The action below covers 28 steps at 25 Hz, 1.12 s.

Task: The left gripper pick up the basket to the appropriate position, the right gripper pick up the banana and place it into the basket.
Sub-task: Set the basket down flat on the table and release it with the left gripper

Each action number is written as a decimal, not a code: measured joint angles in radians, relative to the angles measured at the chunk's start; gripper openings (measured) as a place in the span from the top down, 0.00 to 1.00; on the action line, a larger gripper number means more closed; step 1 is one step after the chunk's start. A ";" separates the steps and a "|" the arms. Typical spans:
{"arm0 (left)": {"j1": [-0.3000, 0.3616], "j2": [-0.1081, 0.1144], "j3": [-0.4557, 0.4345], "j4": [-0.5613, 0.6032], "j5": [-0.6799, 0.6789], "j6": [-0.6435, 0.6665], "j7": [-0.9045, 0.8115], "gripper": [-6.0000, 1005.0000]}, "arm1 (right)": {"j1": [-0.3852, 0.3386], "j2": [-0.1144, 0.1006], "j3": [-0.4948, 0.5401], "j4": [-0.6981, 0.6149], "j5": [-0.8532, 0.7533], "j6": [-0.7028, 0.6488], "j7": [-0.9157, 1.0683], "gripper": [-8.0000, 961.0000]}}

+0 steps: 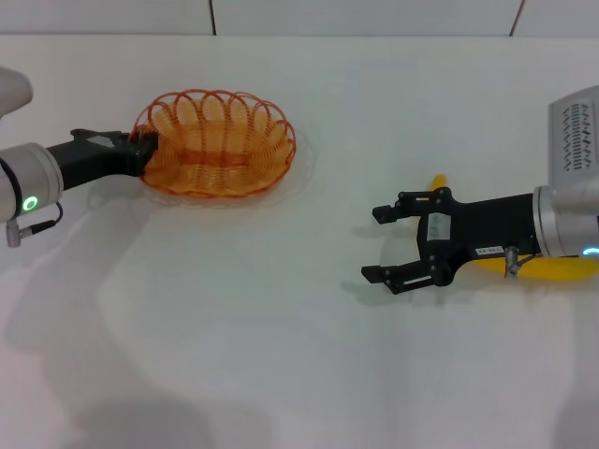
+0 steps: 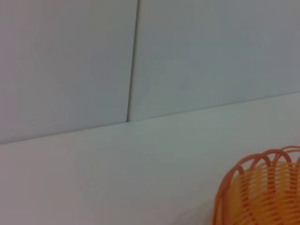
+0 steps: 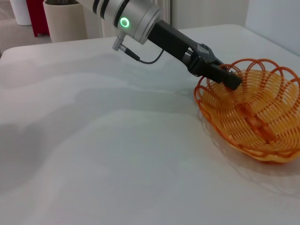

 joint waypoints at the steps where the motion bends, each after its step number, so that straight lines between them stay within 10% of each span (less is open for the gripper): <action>1: -0.001 0.000 0.000 0.000 0.000 0.000 0.002 0.92 | 0.000 0.000 0.000 0.000 0.000 0.000 0.000 0.10; 28: -0.057 0.014 0.005 0.009 0.121 -0.012 -0.001 0.91 | -0.001 0.000 0.000 0.000 0.000 0.000 0.005 0.10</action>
